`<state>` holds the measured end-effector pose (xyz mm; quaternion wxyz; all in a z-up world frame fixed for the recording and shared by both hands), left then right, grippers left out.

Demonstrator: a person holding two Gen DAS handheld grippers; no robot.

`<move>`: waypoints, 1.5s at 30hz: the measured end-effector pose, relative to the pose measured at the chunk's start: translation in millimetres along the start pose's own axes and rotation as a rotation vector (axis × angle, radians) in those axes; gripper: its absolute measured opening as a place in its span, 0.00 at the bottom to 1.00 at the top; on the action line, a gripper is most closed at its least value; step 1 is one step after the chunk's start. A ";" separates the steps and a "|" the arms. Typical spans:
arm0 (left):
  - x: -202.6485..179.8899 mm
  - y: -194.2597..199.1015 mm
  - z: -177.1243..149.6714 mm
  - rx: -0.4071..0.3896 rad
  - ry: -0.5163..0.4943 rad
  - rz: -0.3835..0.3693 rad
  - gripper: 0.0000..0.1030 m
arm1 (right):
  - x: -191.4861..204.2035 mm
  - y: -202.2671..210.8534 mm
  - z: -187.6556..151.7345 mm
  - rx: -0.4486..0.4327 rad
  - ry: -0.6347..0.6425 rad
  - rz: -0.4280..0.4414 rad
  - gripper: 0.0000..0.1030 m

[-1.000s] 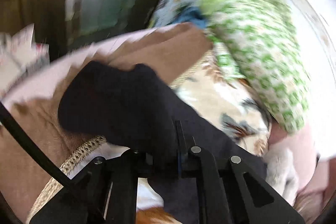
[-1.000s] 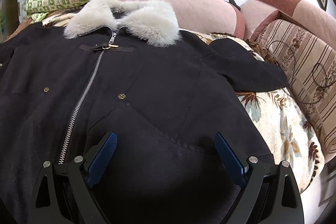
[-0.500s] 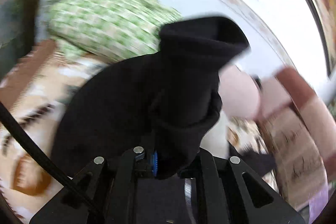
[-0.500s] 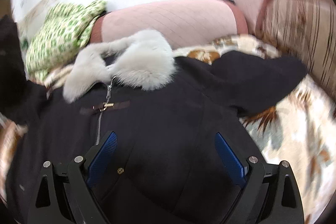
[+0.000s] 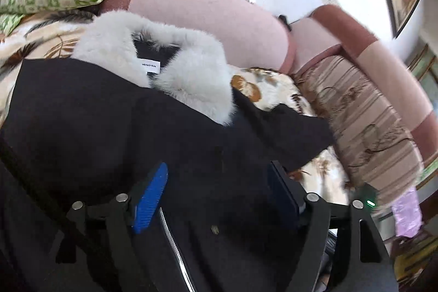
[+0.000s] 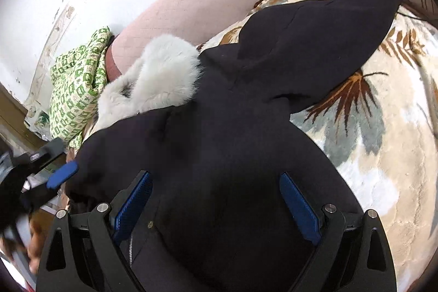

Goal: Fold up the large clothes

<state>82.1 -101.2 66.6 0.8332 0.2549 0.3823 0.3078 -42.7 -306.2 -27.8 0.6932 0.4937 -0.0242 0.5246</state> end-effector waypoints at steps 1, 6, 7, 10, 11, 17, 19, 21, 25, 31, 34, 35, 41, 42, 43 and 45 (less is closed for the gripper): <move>4.8 7.3 1.3 -0.014 0.008 0.010 0.75 | 1.3 -0.6 -0.8 -0.001 0.001 0.004 0.93; 49.1 64.5 -4.6 -0.193 0.010 0.297 0.76 | 7.9 -3.2 -4.4 -0.017 0.026 0.020 0.93; 62.5 72.1 -3.1 -0.223 0.013 0.360 0.76 | 10.6 -4.0 -4.2 -0.020 0.036 0.015 0.93; 110.0 99.4 -3.1 -0.294 0.023 0.539 0.76 | 23.4 -11.0 0.0 -0.004 0.052 -0.005 0.93; 123.1 104.9 -1.8 -0.304 0.033 0.579 0.76 | 30.5 -16.3 2.6 0.009 0.058 -0.013 0.93; 202.3 133.0 3.8 -0.310 0.233 0.645 0.76 | 53.0 -80.3 15.9 0.134 0.131 -0.123 0.70; 220.7 140.4 0.2 -0.297 0.303 0.640 0.76 | 60.6 -95.2 14.2 0.186 0.126 -0.107 0.40; 231.3 137.8 -3.4 -0.286 0.358 0.630 0.76 | 68.6 -93.9 15.9 0.197 0.138 -0.097 0.07; 245.7 138.1 -14.5 -0.275 0.432 0.617 0.76 | 70.9 -59.2 34.1 0.103 0.169 -0.114 0.06; 237.4 117.4 -19.1 -0.221 0.401 0.624 0.76 | 26.2 -32.5 51.2 0.052 0.152 -0.247 0.06; 236.3 95.7 -26.0 -0.153 0.372 0.653 0.76 | 15.5 -50.0 37.0 0.100 0.173 -0.283 0.06; 238.0 90.2 -28.0 -0.136 0.365 0.668 0.76 | 14.2 -53.9 33.9 0.107 0.174 -0.290 0.06; 244.7 58.6 -41.6 0.008 0.324 0.719 0.76 | -0.8 -68.6 26.1 0.117 0.133 -0.278 0.07; 246.3 55.8 -43.2 0.023 0.328 0.715 0.76 | -3.6 -67.5 26.9 0.113 0.125 -0.277 0.08; 247.3 54.1 -44.8 0.032 0.331 0.716 0.76 | -4.6 -65.1 27.3 0.114 0.115 -0.270 0.10; 245.9 57.1 -44.6 0.016 0.327 0.721 0.76 | -4.6 -56.5 30.4 0.120 0.107 -0.254 0.19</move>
Point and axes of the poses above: each gripper's, at about its wrist camera, not at the fingertips, and y roughly against the way its jaws point, x to its left, z to its top, the point moved 7 cm from there along -y, roughly the way its jaws point
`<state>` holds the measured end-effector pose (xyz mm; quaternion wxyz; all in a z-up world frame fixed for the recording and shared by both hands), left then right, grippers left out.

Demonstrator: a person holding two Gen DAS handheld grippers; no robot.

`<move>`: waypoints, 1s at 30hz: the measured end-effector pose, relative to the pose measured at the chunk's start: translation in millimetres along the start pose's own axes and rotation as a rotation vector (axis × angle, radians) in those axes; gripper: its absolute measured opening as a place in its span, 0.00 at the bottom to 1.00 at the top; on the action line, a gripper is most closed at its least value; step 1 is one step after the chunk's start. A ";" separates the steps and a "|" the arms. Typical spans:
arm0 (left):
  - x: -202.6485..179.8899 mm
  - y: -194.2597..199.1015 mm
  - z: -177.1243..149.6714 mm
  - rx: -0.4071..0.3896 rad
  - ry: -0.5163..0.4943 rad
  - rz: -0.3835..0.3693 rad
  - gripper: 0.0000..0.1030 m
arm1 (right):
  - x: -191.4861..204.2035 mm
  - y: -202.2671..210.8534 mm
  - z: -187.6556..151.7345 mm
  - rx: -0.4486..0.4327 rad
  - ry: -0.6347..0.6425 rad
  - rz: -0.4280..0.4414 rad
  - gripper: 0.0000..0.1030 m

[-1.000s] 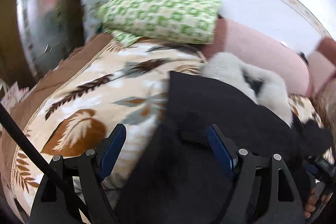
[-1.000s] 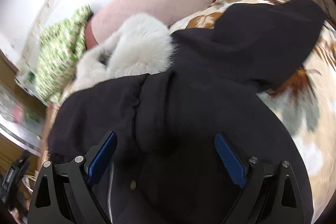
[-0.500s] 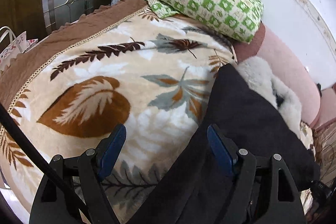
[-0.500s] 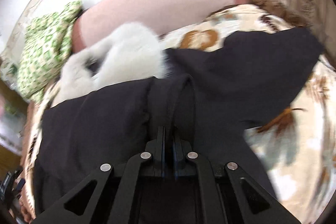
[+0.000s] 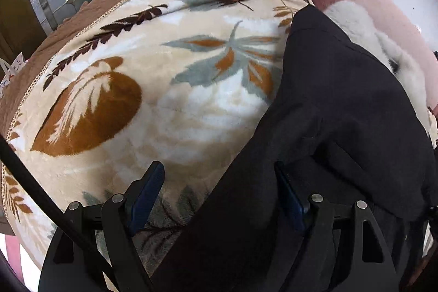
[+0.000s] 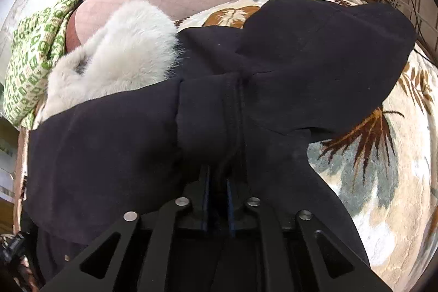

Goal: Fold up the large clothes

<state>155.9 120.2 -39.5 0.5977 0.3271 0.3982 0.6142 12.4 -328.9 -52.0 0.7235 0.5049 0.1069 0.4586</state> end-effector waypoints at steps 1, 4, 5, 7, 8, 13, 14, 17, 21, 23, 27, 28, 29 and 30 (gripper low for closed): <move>0.5 5.6 1.0 -0.021 0.004 -0.004 0.76 | -3.5 10.9 2.3 -0.010 -0.004 0.027 0.22; -1.4 38.0 6.7 -0.127 0.033 -0.050 0.76 | -30.2 52.1 16.3 -0.087 -0.040 0.088 0.39; -4.0 50.4 8.0 -0.160 0.043 -0.083 0.76 | -39.9 60.7 20.3 -0.108 -0.048 0.081 0.48; -13.4 74.3 8.1 -0.216 0.045 -0.153 0.76 | -79.5 82.3 33.9 -0.169 -0.072 0.018 0.61; -17.8 82.3 6.8 -0.234 0.041 -0.173 0.76 | -92.4 86.1 38.6 -0.179 -0.081 -0.011 0.65; -50.7 109.0 -5.9 -0.314 -0.002 -0.269 0.76 | -206.3 80.9 65.1 -0.166 -0.300 -0.078 0.66; -57.6 109.0 -9.6 -0.312 -0.012 -0.285 0.76 | -223.0 77.1 70.6 -0.166 -0.347 -0.073 0.66; -76.0 101.3 -21.3 -0.274 -0.048 -0.317 0.76 | -266.5 61.5 83.3 -0.172 -0.487 -0.063 0.66; -87.5 90.1 -29.3 -0.251 -0.077 -0.327 0.76 | -294.9 39.4 106.2 -0.183 -0.605 -0.017 0.66; -90.1 85.5 -30.5 -0.257 -0.091 -0.316 0.76 | -300.7 27.7 117.9 -0.192 -0.632 -0.019 0.66; -91.4 74.9 -29.5 -0.245 -0.113 -0.301 0.76 | -314.4 9.7 136.5 -0.224 -0.688 -0.032 0.66; -90.8 71.8 -28.6 -0.236 -0.110 -0.301 0.76 | -317.1 8.3 142.3 -0.239 -0.700 -0.043 0.66; -89.6 69.4 -28.0 -0.229 -0.105 -0.302 0.76 | -318.3 7.6 146.1 -0.241 -0.701 -0.052 0.66; -88.7 66.0 -27.2 -0.219 -0.097 -0.301 0.76 | -318.8 7.8 150.6 -0.240 -0.696 -0.065 0.58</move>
Point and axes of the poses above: each gripper's, at about its wrist camera, not at the fingertips, and y roughly against the way its jaws point, x to its left, z to its top, the point moved 7 cm from there along -y, roughly the way its jaws point
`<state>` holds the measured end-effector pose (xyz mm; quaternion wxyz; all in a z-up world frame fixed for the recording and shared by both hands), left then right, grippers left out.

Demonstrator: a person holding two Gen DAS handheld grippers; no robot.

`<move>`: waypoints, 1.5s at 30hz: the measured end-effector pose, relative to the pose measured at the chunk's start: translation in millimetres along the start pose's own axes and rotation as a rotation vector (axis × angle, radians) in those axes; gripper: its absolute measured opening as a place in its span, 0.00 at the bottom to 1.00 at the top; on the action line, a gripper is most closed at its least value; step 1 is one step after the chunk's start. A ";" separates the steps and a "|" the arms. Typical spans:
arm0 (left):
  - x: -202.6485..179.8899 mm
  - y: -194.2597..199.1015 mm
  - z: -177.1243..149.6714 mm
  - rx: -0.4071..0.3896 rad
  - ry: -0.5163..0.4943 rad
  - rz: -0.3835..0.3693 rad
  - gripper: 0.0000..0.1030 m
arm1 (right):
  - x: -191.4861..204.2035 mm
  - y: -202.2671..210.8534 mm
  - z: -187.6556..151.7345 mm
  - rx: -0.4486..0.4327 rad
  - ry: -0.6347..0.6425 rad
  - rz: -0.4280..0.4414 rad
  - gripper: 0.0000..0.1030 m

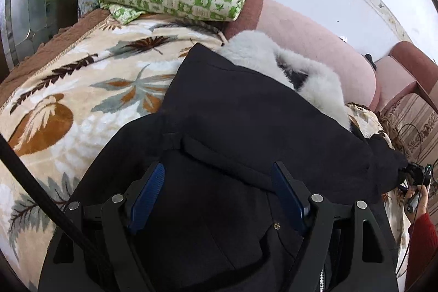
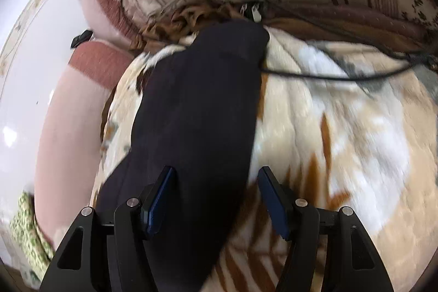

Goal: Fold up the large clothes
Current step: 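Grasp the other sleeve with the right tool and fold it across the coat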

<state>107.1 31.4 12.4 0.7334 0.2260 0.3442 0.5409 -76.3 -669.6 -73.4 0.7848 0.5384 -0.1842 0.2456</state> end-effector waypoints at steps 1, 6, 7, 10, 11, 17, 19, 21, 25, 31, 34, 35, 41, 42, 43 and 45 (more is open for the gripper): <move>1.4 -2.2 -0.8 0.010 0.007 -0.002 0.76 | 1.7 -0.6 3.7 0.004 0.006 0.002 0.43; 6.2 0.7 -0.9 0.021 0.043 -0.016 0.76 | 49.8 34.4 7.7 -0.043 0.149 0.002 0.09; 6.9 4.6 1.1 0.009 0.045 -0.018 0.76 | 68.6 49.5 4.0 -0.070 0.222 -0.009 0.09; 11.1 15.5 8.3 -0.030 0.052 -0.001 0.76 | 130.1 95.7 -21.1 -0.120 0.403 0.025 0.09; 13.4 17.8 10.8 -0.037 0.054 0.010 0.76 | 144.0 107.0 -30.6 -0.129 0.442 0.039 0.09; 44.2 28.6 25.1 -0.056 0.152 0.034 0.76 | 254.5 170.8 -143.0 -0.140 0.778 0.164 0.09; 56.0 32.0 30.6 -0.062 0.179 0.047 0.76 | 283.5 178.8 -194.5 -0.106 0.877 0.220 0.09; 70.8 36.3 36.4 -0.072 0.220 0.060 0.76 | 306.1 179.4 -255.2 -0.057 0.980 0.272 0.09; 95.8 43.0 45.4 -0.081 0.279 0.075 0.76 | 323.0 156.7 -365.0 0.053 1.150 0.307 0.09; 125.2 55.7 54.8 -0.114 0.335 0.109 0.76 | 301.3 103.0 -496.0 0.155 1.376 0.171 0.28; 135.9 58.1 58.0 -0.113 0.366 0.103 0.77 | 287.0 109.9 -525.1 0.126 1.468 0.157 0.55; 137.7 58.1 58.4 -0.112 0.376 0.099 0.77 | 285.5 113.9 -527.5 0.115 1.487 0.157 0.59; 142.0 59.8 59.6 -0.119 0.418 0.086 0.77 | 291.8 153.9 -514.6 0.108 1.477 0.232 0.64; 141.0 60.9 60.2 -0.125 0.416 0.088 0.77 | 295.0 159.0 -511.3 0.098 1.467 0.242 0.64; 140.3 61.8 60.6 -0.131 0.412 0.092 0.77 | 300.0 162.2 -509.1 0.088 1.459 0.248 0.64; 139.5 62.6 60.2 -0.135 0.400 0.106 0.77 | 308.6 160.4 -511.0 0.073 1.464 0.240 0.64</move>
Point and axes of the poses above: each gripper's, at about its wrist camera, not at the fingertips, and y roughly against the way its jaws point, x to its left, z to its top, the point moved 7 cm from there along -y, roughly the way its jaws point
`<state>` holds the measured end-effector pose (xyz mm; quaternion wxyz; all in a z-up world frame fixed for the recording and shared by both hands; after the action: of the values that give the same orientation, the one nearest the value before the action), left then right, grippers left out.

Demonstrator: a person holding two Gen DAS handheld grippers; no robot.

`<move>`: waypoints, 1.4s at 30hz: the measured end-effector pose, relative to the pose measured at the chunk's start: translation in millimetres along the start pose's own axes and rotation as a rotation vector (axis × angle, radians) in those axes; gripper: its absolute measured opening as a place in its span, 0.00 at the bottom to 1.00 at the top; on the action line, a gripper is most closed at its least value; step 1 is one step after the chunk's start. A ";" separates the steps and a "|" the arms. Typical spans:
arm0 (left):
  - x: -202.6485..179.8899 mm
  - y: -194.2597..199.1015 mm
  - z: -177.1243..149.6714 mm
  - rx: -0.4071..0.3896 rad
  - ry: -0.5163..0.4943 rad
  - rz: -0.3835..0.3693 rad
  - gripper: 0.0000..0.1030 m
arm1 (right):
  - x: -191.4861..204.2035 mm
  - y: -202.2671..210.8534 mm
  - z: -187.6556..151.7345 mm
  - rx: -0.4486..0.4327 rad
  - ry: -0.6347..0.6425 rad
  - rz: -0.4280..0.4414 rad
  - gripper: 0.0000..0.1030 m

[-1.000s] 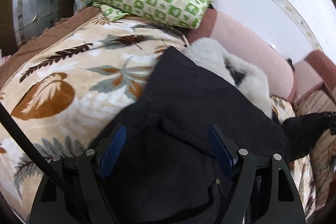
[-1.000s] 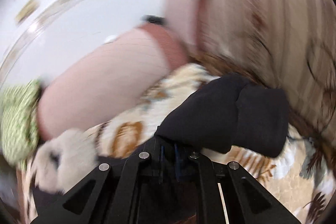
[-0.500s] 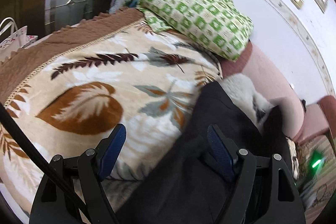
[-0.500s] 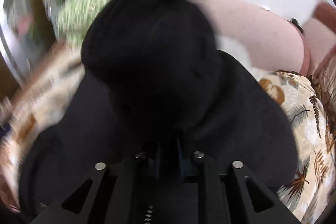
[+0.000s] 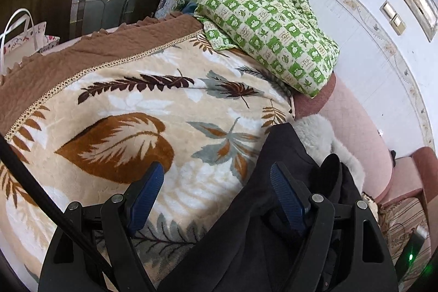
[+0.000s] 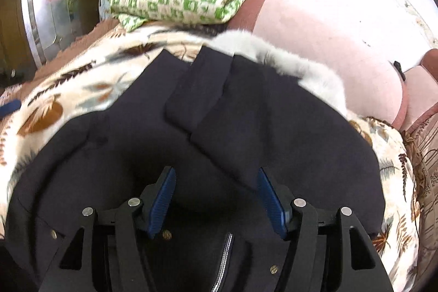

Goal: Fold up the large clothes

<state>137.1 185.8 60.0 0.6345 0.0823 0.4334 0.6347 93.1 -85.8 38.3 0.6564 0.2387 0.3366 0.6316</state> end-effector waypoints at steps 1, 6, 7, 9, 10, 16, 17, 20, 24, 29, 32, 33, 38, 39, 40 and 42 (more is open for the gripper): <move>0.2 -0.2 0.0 -0.002 -0.004 0.004 0.77 | 6.4 -6.5 5.5 0.006 0.008 -0.010 0.64; 4.0 -5.4 0.4 0.019 -0.004 0.010 0.77 | 23.9 -54.9 18.4 0.039 0.046 -0.079 0.64; 5.3 -6.3 0.6 0.023 -0.001 0.013 0.77 | 25.4 -61.8 20.3 0.039 0.067 -0.109 0.64; 7.9 -8.3 1.2 0.030 0.005 0.017 0.77 | 27.3 -74.3 23.6 0.041 0.134 -0.191 0.60; 9.3 -9.1 1.7 0.035 0.009 0.016 0.77 | 26.8 -81.3 25.8 0.045 0.175 -0.250 0.48; 17.1 -8.1 7.5 0.030 0.039 0.020 0.77 | 11.2 -53.5 45.0 -0.013 0.051 -0.195 0.15; 18.2 -7.6 8.3 0.027 0.043 0.023 0.77 | 11.8 -49.4 50.2 -0.025 0.037 -0.183 0.15; 22.0 -7.3 9.1 0.021 0.056 0.032 0.77 | 18.8 -34.0 64.2 -0.063 -0.005 -0.107 0.15; 21.2 -9.0 9.1 0.024 0.050 0.036 0.77 | 47.7 -36.4 78.1 -0.063 0.002 -0.021 0.15; 23.9 -9.9 10.8 0.024 0.049 0.043 0.77 | 74.9 -72.3 71.8 -0.002 0.015 0.006 0.15; 26.7 -10.5 12.0 0.021 0.061 0.047 0.77 | 78.8 -93.7 57.9 0.043 0.023 0.031 0.17; 28.2 -10.9 12.6 0.020 0.064 0.050 0.77 | 79.3 -97.0 55.1 0.048 0.024 0.041 0.25; 32.5 -11.5 14.1 0.017 0.069 0.063 0.77 | 96.0 -91.3 43.8 0.044 0.062 0.085 0.56; 33.4 -11.0 14.6 0.015 0.070 0.065 0.77 | 97.7 -85.1 42.0 0.039 0.058 0.106 0.57; 34.6 -10.3 15.2 0.013 0.072 0.068 0.77 | 99.3 -75.8 39.2 0.036 0.034 0.165 0.57; 37.0 -9.5 16.7 0.005 0.077 0.078 0.77 | 100.5 -62.5 34.0 0.048 -0.016 0.280 0.57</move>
<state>148.3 224.0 47.5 0.5920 0.0761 0.4558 0.6603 157.7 11.9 0.5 0.5586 0.3039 0.3096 0.7069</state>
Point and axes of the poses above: each gripper's, at about its wrist camera, not at the fingertips, and y roughly against the way its jaws point, x to its left, z to its top, the point moved 7 cm from there along -y, roughly the way its jaws point
